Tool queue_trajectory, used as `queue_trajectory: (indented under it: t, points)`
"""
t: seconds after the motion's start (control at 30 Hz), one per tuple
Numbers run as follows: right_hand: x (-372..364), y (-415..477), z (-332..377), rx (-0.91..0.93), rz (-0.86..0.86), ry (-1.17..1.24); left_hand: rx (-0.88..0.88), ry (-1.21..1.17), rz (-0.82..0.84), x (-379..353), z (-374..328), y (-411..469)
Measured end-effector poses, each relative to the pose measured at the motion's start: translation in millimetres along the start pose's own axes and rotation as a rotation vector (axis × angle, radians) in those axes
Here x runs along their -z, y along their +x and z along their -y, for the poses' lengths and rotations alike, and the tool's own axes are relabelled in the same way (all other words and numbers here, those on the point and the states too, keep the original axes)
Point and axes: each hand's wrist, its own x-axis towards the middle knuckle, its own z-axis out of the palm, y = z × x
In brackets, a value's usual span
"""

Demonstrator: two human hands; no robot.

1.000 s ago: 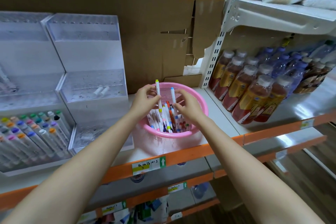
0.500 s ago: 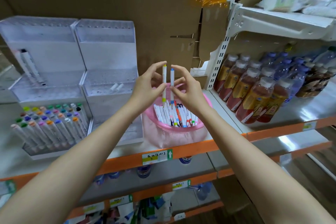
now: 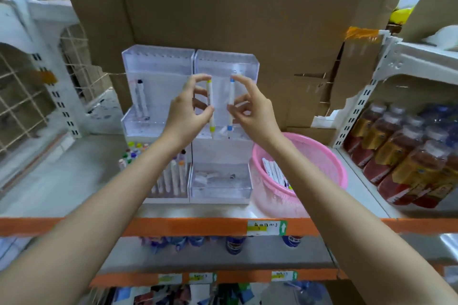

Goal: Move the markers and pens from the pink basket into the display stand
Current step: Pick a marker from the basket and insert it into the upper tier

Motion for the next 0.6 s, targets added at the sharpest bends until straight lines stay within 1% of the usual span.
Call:
queue_trajectory:
  t: [0.2, 0.37, 0.6]
  points:
    - [-56, 35, 28, 0.023, -0.006, 0.030, 0.019, 0.003, -0.063, 61, 25, 19]
    - [-93, 56, 41, 0.034, -0.024, 0.029, 0.037, 0.004, -0.059, 94, 48, 31]
    - [-133, 76, 49, 0.078, -0.166, -0.013, -0.048, -0.045, -0.032, 118, 66, 51]
